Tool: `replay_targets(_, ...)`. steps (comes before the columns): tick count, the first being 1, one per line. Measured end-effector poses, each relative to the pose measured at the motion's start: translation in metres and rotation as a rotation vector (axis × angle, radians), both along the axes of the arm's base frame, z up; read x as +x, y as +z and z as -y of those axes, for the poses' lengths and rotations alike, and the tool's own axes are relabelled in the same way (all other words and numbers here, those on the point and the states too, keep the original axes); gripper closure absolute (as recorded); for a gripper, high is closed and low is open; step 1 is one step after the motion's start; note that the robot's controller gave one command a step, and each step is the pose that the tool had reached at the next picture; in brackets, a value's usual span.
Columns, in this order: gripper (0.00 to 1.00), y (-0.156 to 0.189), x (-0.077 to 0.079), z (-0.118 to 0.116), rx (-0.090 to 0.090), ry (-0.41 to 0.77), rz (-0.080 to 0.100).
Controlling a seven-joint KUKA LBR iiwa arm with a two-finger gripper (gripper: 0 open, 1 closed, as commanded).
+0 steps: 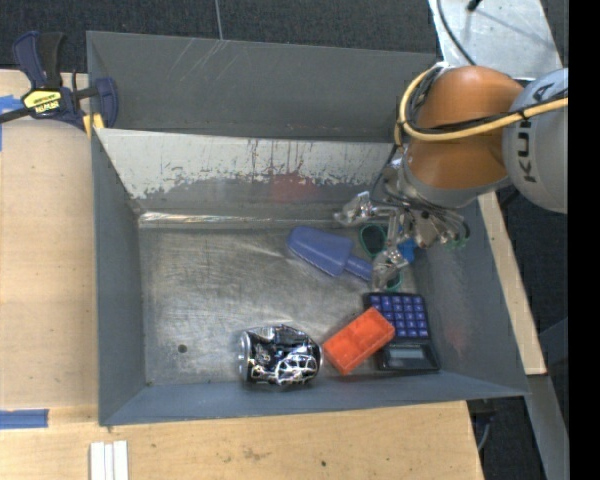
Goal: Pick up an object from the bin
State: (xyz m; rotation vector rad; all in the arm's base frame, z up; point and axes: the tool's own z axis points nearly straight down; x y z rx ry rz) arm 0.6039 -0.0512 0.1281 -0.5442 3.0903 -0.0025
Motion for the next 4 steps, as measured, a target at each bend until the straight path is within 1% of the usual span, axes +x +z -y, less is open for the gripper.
replay_targets(1,0.0,-0.032,-0.016,-0.002,0.002,-0.157,0.003)
replay_targets(2,0.0,-0.049,-0.026,0.013,0.005,-0.167,-0.001)
replay_targets(3,0.0,-0.051,-0.028,0.017,0.005,-0.165,0.0)
replay_targets(4,1.0,-0.053,-0.022,0.086,0.0,0.02,0.012)
